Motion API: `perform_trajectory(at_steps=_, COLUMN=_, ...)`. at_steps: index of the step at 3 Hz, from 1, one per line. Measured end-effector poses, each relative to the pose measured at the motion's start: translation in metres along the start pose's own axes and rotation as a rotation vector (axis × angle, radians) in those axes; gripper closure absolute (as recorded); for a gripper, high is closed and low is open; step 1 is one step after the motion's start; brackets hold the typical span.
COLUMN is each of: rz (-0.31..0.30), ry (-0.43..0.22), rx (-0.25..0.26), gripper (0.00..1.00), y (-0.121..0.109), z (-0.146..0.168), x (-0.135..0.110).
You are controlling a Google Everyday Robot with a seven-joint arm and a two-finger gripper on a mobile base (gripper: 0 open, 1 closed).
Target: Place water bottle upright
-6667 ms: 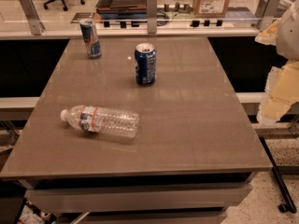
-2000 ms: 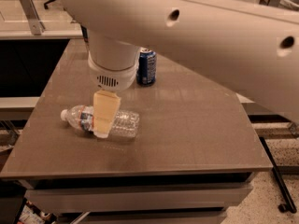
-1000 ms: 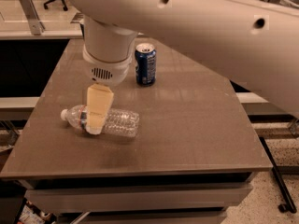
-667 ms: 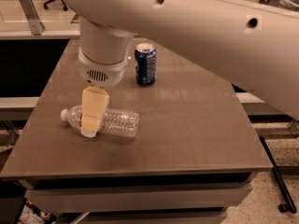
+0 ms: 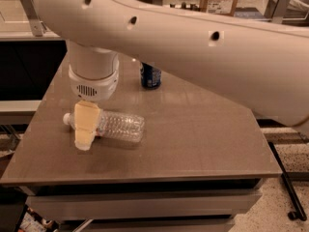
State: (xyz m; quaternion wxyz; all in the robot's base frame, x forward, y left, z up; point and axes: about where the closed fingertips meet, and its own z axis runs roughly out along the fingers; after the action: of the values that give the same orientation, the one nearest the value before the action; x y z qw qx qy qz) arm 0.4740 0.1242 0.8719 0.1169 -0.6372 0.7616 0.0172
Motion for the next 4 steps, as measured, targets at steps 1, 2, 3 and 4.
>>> perform_trajectory(at_steps=1, rz=0.012, ry=0.041, rx=-0.004, gripper=0.0, y=-0.001, z=0.016, x=0.002)
perform_trajectory(at_steps=2, rz=0.015, ry=0.064, rx=0.001, gripper=0.16, y=0.001, z=0.027, x=0.009)
perform_trajectory(at_steps=3, rz=0.013, ry=0.064, rx=0.001, gripper=0.4, y=0.001, z=0.028, x=0.009)
perform_trajectory(at_steps=4, rz=0.012, ry=0.064, rx=0.002, gripper=0.63, y=0.002, z=0.028, x=0.009)
